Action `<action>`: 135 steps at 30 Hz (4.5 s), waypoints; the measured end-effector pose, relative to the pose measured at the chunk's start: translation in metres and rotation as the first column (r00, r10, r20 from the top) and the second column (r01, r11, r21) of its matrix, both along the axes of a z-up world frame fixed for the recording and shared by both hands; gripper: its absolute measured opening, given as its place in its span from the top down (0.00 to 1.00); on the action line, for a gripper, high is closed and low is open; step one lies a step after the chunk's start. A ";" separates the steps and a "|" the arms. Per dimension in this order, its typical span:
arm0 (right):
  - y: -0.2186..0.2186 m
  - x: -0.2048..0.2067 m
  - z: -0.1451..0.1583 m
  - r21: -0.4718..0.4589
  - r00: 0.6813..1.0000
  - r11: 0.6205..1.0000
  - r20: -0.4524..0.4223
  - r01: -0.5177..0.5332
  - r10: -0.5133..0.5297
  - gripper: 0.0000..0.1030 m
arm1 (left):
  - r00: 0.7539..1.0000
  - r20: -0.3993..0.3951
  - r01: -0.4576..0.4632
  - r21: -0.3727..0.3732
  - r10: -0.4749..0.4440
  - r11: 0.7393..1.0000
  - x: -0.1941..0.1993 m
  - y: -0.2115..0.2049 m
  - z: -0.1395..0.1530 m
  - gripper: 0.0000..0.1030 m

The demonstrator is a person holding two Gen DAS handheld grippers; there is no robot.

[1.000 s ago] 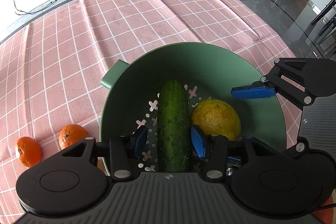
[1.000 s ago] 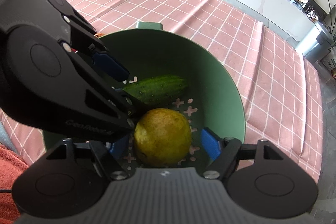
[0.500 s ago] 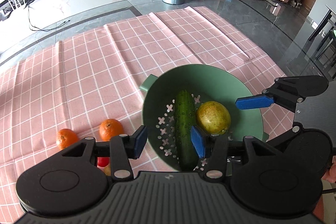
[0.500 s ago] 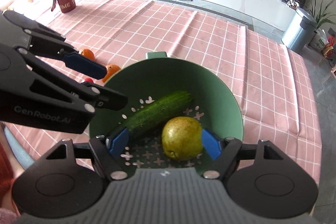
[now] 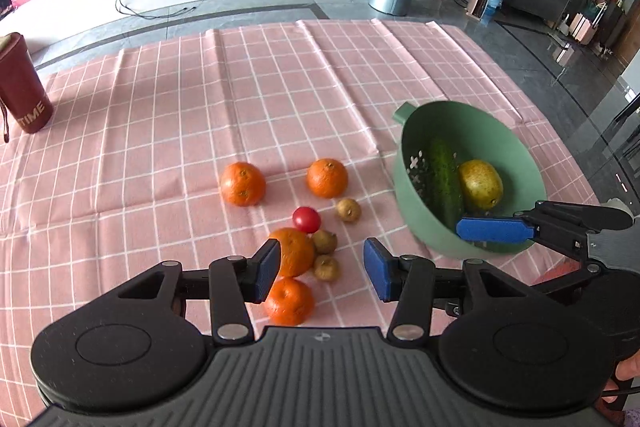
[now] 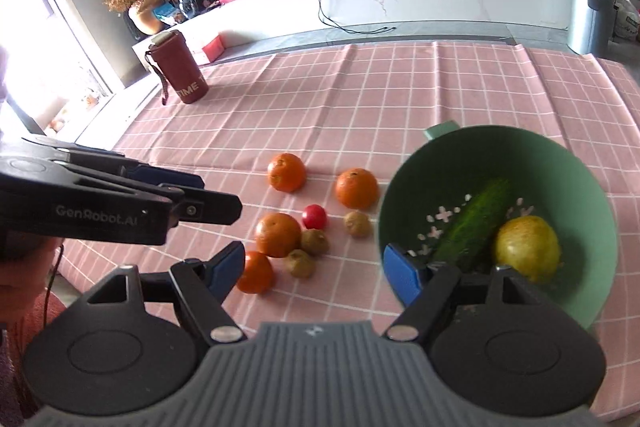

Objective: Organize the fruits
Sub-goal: 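Withdraw both tools from the colander toward the oranges, then grasp an orange with the left tool while the right tool grasps another orange, then lower both held oranges into the green colander and open both tools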

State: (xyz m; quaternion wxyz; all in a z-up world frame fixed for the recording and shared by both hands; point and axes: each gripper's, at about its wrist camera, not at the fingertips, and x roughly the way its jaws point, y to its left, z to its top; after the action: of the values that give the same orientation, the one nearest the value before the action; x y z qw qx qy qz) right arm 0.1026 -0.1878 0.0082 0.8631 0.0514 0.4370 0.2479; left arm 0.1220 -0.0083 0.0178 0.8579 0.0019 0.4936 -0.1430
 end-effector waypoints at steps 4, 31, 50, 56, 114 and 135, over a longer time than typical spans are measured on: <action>0.023 -0.010 -0.012 -0.023 1.000 1.000 0.013 -0.003 0.003 0.34 | 0.999 -0.044 0.021 0.016 -0.021 1.000 -0.005 0.010 -0.020 0.45; 0.022 -0.001 -0.056 -0.046 0.997 0.998 -0.052 0.053 -0.056 0.58 | 0.996 -0.067 0.061 0.009 -0.061 0.998 -0.003 0.021 -0.087 0.56; 0.097 0.019 -0.063 -0.207 0.984 0.972 0.113 -0.111 0.137 0.58 | 0.978 -0.045 -0.206 -0.107 0.202 0.973 0.007 0.099 -0.081 0.57; 0.119 0.023 -0.072 -0.317 0.966 0.938 0.162 -0.143 0.202 0.58 | 0.976 -0.044 -0.215 -0.140 0.211 0.966 0.012 0.107 -0.083 0.57; -0.106 0.018 0.010 -0.226 0.999 0.973 -0.016 -0.034 0.032 0.63 | 0.981 -0.058 0.169 -0.200 -0.183 0.965 0.025 -0.121 -0.025 0.57; -0.098 0.068 -0.036 -0.380 0.883 0.798 -0.253 -0.467 0.396 0.63 | 0.931 -0.192 0.302 -0.076 -0.311 0.950 0.052 -0.167 -0.057 0.58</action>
State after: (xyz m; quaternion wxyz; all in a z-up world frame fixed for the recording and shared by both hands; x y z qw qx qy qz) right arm 0.1705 -0.2853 -0.0273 0.7351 -0.2217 0.5488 0.3307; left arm 0.1740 -0.1755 -0.0396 0.7706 0.0450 0.5680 -0.2856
